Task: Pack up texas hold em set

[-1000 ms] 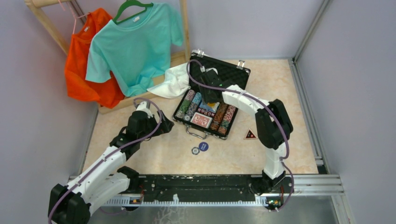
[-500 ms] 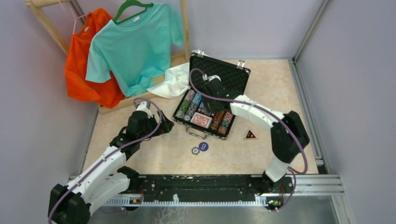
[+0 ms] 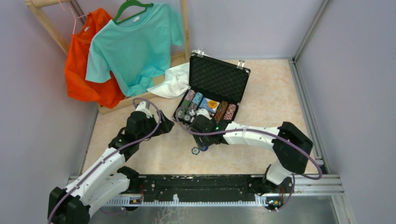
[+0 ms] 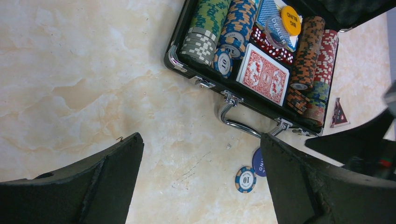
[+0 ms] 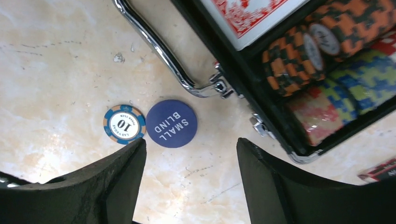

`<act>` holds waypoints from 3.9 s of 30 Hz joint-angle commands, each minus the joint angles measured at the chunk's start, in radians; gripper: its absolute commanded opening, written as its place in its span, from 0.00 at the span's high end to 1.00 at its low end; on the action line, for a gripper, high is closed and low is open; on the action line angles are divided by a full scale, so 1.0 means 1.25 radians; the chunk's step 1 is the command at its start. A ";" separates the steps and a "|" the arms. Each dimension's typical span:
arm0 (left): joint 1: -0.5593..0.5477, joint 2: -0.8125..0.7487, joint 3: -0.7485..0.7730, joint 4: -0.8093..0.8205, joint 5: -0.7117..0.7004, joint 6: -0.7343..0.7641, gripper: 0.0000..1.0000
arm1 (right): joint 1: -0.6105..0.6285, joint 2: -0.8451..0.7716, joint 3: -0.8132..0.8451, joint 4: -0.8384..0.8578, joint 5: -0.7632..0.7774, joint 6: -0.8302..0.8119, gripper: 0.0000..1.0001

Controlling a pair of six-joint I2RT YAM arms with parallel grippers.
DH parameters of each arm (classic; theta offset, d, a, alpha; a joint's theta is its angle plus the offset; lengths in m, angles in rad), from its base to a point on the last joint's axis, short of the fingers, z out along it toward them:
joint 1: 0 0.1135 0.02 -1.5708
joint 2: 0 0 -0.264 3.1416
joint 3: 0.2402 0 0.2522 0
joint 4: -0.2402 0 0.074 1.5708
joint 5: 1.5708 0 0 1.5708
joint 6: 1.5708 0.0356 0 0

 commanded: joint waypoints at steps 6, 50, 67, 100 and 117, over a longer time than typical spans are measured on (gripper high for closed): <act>0.001 -0.048 -0.021 0.011 0.020 -0.003 0.00 | 0.050 0.109 0.020 0.095 0.024 0.071 0.28; 0.002 -0.071 -0.062 0.036 0.044 -0.011 0.00 | 0.044 0.000 -0.093 0.065 0.077 0.116 0.35; 0.002 -0.062 -0.068 0.043 0.043 -0.010 0.00 | 0.078 0.047 -0.104 0.126 0.035 0.109 0.23; 0.002 -0.066 -0.067 0.047 0.048 -0.008 0.00 | 0.065 0.051 -0.131 0.120 0.044 0.104 0.34; 0.001 -0.071 -0.071 0.045 0.046 -0.009 0.00 | 0.066 0.040 -0.143 0.139 0.035 0.104 0.58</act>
